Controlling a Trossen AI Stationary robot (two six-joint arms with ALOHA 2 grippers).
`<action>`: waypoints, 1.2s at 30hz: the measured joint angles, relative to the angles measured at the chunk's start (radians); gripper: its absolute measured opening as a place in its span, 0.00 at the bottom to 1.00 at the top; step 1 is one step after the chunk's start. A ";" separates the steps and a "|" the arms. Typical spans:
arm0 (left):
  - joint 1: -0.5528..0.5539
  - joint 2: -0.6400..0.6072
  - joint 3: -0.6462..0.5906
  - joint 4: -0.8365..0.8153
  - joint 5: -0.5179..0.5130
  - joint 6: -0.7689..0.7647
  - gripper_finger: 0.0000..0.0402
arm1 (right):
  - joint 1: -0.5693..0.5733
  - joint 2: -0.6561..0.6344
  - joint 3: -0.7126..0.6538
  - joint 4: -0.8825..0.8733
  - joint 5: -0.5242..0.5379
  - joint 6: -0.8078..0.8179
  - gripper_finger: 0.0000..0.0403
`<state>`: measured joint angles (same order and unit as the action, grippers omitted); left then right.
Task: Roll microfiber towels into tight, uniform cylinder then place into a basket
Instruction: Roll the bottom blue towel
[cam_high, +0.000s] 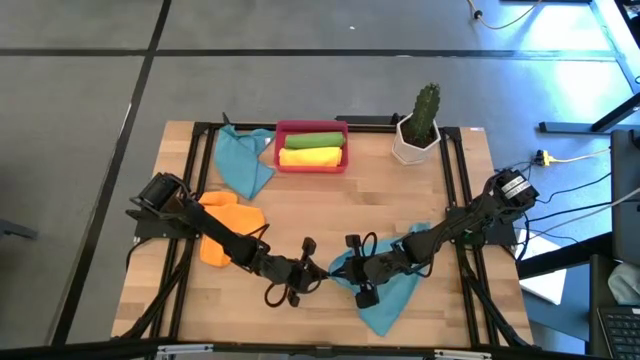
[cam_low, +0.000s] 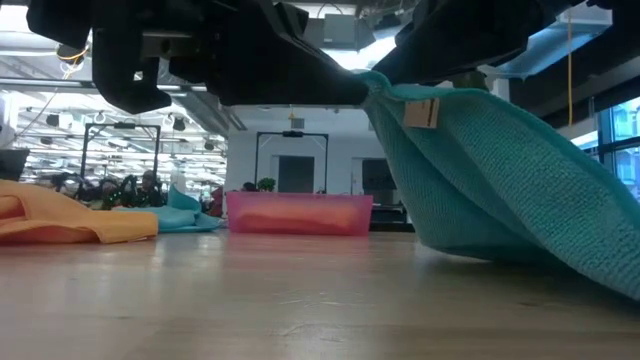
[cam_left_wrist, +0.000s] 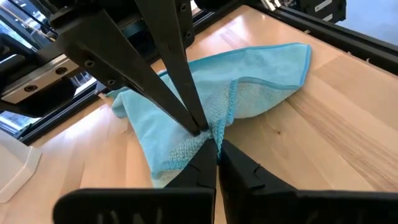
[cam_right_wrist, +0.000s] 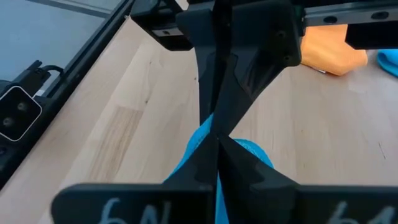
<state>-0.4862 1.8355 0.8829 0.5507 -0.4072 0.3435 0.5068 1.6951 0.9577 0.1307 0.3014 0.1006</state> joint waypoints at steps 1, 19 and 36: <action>0.000 0.000 0.000 0.000 0.000 0.000 0.00 | 0.000 0.000 0.000 0.000 0.000 -0.003 0.03; 0.022 0.000 0.000 -0.002 0.000 0.004 0.00 | 0.009 -0.025 0.069 -0.288 -0.098 0.108 0.59; 0.048 0.000 0.000 0.003 0.000 0.007 0.00 | 0.316 -0.018 0.215 -0.671 0.008 0.489 0.70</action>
<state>-0.4377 1.8351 0.8829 0.5535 -0.4071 0.3508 0.8225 1.6774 1.1726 -0.5400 0.3096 0.5899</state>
